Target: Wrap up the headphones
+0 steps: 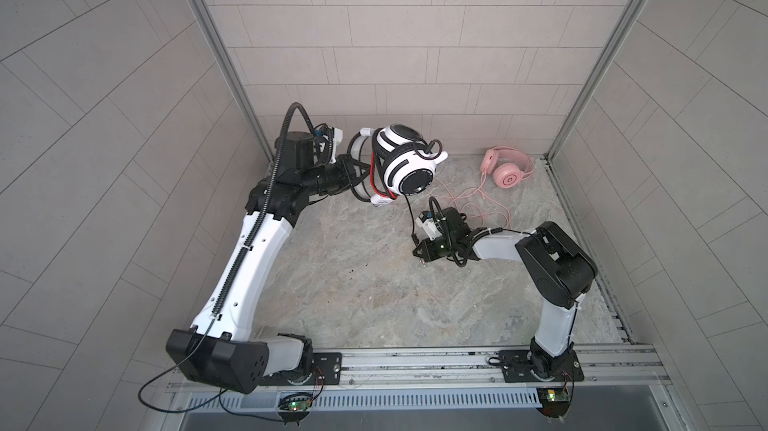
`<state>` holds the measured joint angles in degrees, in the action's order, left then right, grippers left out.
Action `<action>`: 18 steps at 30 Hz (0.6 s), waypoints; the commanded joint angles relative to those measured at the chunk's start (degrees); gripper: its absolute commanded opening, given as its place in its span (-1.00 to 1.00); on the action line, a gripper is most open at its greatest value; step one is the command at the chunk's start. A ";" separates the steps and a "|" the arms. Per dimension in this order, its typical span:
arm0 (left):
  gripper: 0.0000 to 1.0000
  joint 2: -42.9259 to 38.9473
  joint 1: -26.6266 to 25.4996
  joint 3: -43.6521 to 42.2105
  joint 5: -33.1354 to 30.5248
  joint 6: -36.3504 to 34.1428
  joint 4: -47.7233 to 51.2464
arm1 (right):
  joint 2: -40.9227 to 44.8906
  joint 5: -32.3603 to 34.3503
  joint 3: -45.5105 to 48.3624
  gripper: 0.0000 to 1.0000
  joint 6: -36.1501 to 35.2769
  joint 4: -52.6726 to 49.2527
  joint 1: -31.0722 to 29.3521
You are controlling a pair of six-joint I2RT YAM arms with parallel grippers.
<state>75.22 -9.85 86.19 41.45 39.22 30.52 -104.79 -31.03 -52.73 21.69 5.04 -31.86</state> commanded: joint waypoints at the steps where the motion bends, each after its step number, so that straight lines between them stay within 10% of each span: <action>1: -1.00 -1.57 1.85 0.63 -4.01 4.13 -1.88 | 6.07 3.79 1.55 -0.90 -1.79 -5.50 -2.33; 18: -1.00 -2.08 9.94 -6.76 -24.59 3.63 -8.71 | 35.63 21.74 -2.70 -0.90 -7.29 -33.29 -18.98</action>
<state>74.35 -0.03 78.63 20.75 43.81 26.65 -73.49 -13.72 -52.60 16.19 -21.78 -49.19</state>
